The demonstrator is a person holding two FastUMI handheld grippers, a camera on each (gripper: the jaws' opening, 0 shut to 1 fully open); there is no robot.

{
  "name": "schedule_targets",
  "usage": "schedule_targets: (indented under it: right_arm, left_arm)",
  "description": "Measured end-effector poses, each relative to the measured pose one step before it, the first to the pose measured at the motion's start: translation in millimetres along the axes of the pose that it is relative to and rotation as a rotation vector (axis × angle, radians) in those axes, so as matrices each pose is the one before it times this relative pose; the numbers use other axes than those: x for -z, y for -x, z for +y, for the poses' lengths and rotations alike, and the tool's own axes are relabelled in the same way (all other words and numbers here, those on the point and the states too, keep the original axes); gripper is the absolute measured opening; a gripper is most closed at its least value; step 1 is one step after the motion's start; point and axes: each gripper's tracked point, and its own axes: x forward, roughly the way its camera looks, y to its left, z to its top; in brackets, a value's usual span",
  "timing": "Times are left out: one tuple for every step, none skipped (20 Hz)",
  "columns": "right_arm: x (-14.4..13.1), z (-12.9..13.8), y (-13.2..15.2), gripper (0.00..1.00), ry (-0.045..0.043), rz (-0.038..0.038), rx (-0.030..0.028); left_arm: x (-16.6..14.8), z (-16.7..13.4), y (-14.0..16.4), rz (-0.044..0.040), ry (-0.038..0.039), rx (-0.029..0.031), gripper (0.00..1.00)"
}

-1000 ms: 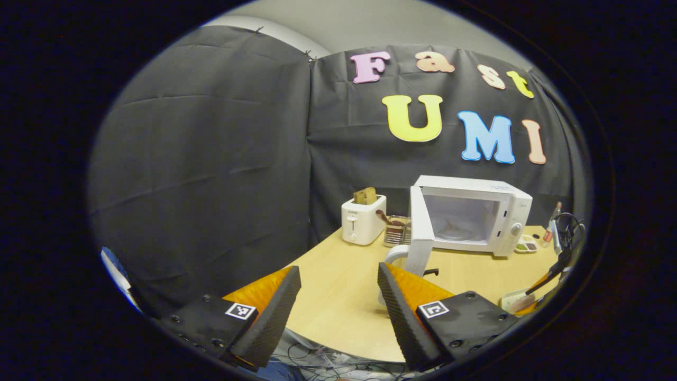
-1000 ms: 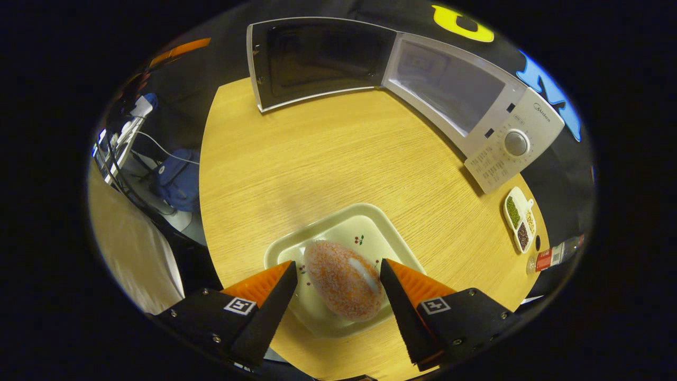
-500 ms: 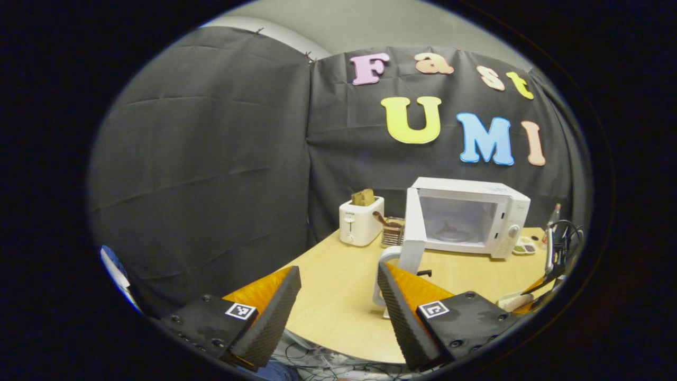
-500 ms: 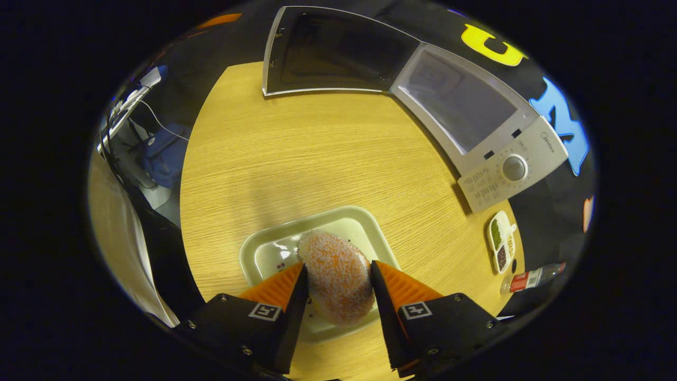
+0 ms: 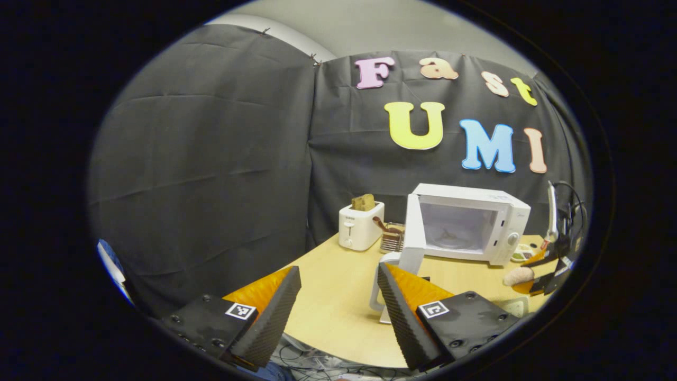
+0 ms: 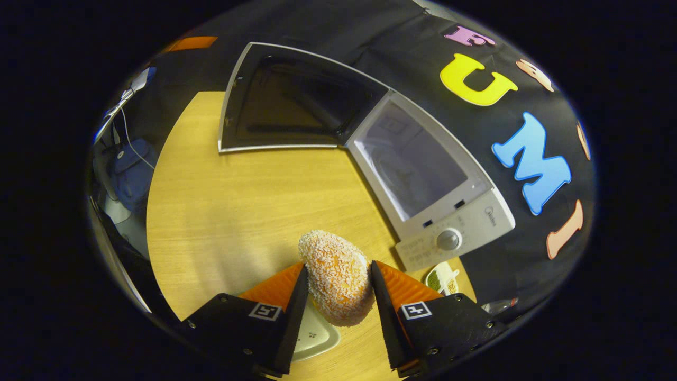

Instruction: Open the microwave oven with the left hand, put the food in, and close the microwave oven.

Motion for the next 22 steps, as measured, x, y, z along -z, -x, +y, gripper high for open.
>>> schedule_targets:
  right_arm:
    - [-15.69,-7.26,-5.22,0.67,0.00001,-0.0233,0.01343]
    - [-14.08,-7.85,-2.6,0.67,0.0005,-0.02201,0.01329]
    - [-13.13,-6.05,-6.31,0.67,0.00112,-0.02226,0.01258]
    - [-11.49,-5.89,-5.31,0.67,0.00394,-0.01692,0.01112]
    - [-7.27,-6.95,-6.1,0.67,0.00757,-0.01441,0.01375]
    - [-9.56,-7.41,-8.8,0.67,0.00209,-0.01427,0.01394]
    - [-7.04,-5.66,-7.51,0.67,0.00243,-0.01376,0.01152]
    - [-8.66,-8.12,-7.66,0.67,0.00554,-0.01386,0.01718]
    - [-6.93,-6.97,-9.14,0.67,0.00639,-0.01296,0.01872]
    - [-9.18,-5.17,-9.74,0.67,0.0066,-0.01945,0.0137]
    - [-6.01,-6.28,-14.13,0.67,0.00766,-0.01734,0.01792]
    - [-1.19,-2.64,-13.75,0.67,0.00824,0.00231,0.0085]
    - [-2.86,-3.59,-13.26,0.67,0.01633,-0.00478,0.01387]
    - [-0.05,-1.88,-13.69,0.67,0.0106,-0.00286,0.00805]
    - [0.29,-0.86,-11.7,0.67,0.00904,-0.00132,0.00299]
    - [1.27,1.23,-10.47,0.67,0.00636,0.00235,0.00446]
    - [0.98,0.35,-10.44,0.67,0.0046,0.00321,0.00515]
    - [1.57,-2.33,-9.71,0.67,0.00434,0.00238,0.01152]
    - [3.43,-1.36,-9.01,0.67,0.00646,0.00698,0.0095]
    - [2.6,-1.4,-10.3,0.67,0.00633,0.00634,0.0142]
    - [3.29,-2.75,-8.04,0.67,0.00943,0.00439,0.01652]
    - [4.21,-1.19,-9.55,0.67,0.01259,0.00677,0.01636]
  left_arm:
    - [2.4,0.2,-0.71,0.00672,-0.00001,-0.0015,0.94]
    - [0.78,1.28,0.65,0.00264,-0.00226,-0.00338,0.96]
    - [-0.69,1.46,1.49,-0.003,-0.00203,-0.00315,0.96]
    - [-0.99,2.52,3.08,-0.00352,-0.00076,-0.00385,0.94]
    - [-2.49,2.41,1.99,-0.00138,0.00101,-0.00707,0.96]
    - [-0.61,3.5,-0.99,-0.00008,0.00447,-0.00759,0.97]
    - [-0.66,4.27,1.65,0.00094,0.00906,-0.00979,0.98]
    - [-0.42,3.98,-0.42,0.00094,0.01028,-0.0104,0.96]
    - [-1.18,4.91,1.57,-0.00281,0.0078,-0.01352,0.96]
    - [-0.88,5.08,1.55,-0.0055,0.00137,-0.01781,0.98]
    - [-1.35,6.37,0.36,-0.00615,-0.00327,-0.01926,0.98]
    - [-1.82,7.28,1.46,-0.00333,-0.00383,-0.02008,0.96]
    - [0.14,4.71,1.23,-0.00083,-0.0012,-0.02166,0.96]
    - [2.05,6.24,3.09,0.00098,0.00244,-0.02291,0.96]
    - [0.95,5.65,4.43,0.00245,0.00498,-0.02315,0.96]
    - [0.73,5.98,2.38,0.00416,0.00616,-0.02409,0.94]
    - [2.43,6.3,2.57,0.00521,0.0077,-0.02625,0.94]
    - [2.56,8.41,3.19,0.00605,0.00917,-0.02673,0.94]
    - [2.44,5.8,2.99,0.00737,0.01001,-0.02727,0.94]
    - [4.42,5.69,4.7,0.00883,0.00953,-0.02402,0.94]
    - [3.2,3.43,3.1,0.00785,0.00611,-0.02145,0.94]
    - [3.29,5.9,2.21,0.00614,0.00266,-0.02187,0.94]
